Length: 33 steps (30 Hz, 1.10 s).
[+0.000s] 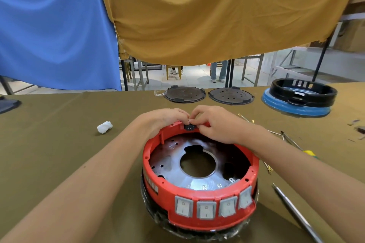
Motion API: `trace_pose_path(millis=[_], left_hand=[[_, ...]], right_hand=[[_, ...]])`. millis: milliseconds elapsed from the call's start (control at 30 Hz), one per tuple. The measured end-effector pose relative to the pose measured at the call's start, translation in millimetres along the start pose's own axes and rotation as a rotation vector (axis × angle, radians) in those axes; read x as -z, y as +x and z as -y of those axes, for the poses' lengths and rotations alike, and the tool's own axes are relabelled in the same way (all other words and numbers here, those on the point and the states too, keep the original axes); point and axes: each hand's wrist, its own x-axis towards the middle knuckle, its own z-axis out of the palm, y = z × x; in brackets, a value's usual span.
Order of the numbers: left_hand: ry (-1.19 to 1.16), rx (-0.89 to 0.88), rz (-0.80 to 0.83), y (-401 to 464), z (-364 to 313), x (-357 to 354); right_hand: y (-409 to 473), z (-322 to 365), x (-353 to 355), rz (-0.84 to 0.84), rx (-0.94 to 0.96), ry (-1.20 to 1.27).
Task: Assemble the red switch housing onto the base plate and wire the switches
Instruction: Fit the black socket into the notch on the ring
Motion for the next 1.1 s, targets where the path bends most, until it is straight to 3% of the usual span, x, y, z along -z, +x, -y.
trace_pose_path(millis=[433,733,900,1100], left_hand=[[-0.004,-0.077,-0.055,-2,9,-4],[0.036,-0.061,-0.025,-6,-1,-4],[-0.022,-0.092,-0.078,-5,7,-6],[0.002,-0.088,-0.061,-2,5,-5]], right_hand=[[-5,5,0,-0.067,-0.085,0.148],[-2,4,-1,0.034,-0.077,0.061],[-4,2,0,-0.069,-0.130,0.216],[4,-6,-4,-0.064,-0.214,0.269]])
